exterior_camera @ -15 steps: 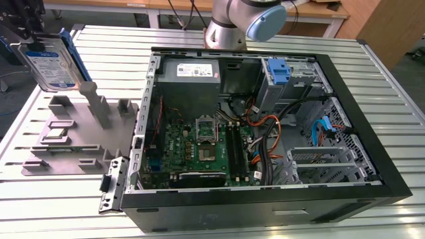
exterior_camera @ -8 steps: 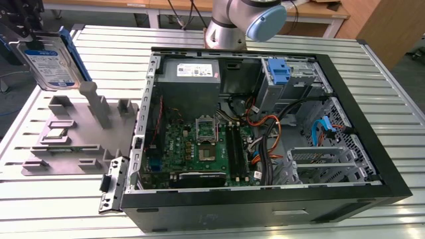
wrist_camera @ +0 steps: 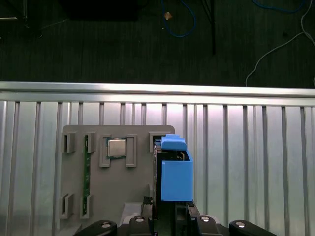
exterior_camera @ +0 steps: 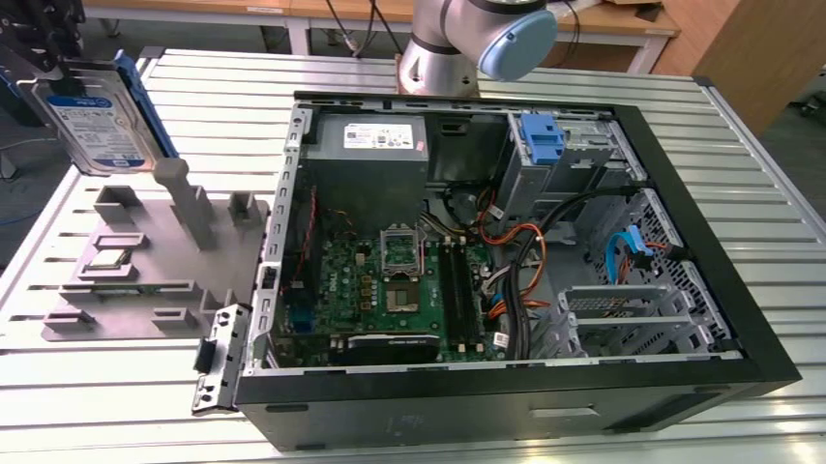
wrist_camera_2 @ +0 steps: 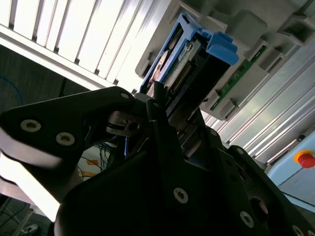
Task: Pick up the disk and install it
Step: 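Pick up the disk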
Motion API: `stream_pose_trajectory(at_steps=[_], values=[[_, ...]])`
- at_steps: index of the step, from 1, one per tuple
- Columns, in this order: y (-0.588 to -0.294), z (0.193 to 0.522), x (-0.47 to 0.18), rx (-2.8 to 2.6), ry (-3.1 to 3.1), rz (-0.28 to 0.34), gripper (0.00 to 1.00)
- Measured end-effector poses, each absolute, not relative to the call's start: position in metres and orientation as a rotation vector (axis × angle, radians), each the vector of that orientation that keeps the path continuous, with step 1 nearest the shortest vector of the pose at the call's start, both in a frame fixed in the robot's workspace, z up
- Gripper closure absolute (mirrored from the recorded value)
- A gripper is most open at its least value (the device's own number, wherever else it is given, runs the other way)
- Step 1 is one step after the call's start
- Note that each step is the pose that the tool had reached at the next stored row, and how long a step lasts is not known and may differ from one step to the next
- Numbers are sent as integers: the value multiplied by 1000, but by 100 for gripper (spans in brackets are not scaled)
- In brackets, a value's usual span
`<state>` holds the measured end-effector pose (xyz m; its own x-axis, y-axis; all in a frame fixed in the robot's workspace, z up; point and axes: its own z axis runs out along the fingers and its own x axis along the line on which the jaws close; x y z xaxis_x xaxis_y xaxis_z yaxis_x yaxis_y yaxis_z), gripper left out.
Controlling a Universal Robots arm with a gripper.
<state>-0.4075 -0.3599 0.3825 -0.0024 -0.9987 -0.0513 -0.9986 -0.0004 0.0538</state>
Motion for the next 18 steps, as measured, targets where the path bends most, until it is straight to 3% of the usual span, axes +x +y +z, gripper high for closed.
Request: stream_pose_trajectory(at_steps=[18], values=[[-360,407,-407,2218,-2220,-117,65]])
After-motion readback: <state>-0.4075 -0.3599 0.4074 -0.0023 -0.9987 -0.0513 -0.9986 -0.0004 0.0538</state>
